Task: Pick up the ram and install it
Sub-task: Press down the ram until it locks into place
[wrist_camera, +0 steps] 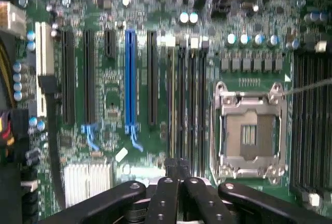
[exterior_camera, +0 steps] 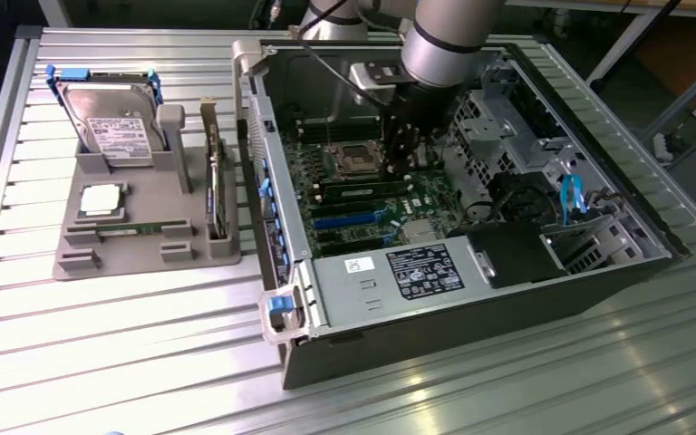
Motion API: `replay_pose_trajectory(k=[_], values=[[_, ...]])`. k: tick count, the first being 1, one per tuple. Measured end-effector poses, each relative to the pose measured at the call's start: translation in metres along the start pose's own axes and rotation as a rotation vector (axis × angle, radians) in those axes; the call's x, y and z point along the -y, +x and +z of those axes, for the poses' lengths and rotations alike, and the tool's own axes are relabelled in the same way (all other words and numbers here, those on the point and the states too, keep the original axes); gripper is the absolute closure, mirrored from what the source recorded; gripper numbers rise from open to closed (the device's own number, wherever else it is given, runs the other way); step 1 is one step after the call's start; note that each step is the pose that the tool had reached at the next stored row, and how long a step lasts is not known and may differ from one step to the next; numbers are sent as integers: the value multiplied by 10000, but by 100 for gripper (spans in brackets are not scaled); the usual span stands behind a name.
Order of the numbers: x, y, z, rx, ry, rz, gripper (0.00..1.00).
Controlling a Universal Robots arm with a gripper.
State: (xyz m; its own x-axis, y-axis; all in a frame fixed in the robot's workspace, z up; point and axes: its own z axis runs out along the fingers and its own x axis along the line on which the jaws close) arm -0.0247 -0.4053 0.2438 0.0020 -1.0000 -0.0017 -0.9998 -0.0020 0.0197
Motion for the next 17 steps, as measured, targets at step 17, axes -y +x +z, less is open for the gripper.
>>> replay_pose_trajectory(k=[17], values=[[-276, -4, -86, 15, 5, -1, 91]])
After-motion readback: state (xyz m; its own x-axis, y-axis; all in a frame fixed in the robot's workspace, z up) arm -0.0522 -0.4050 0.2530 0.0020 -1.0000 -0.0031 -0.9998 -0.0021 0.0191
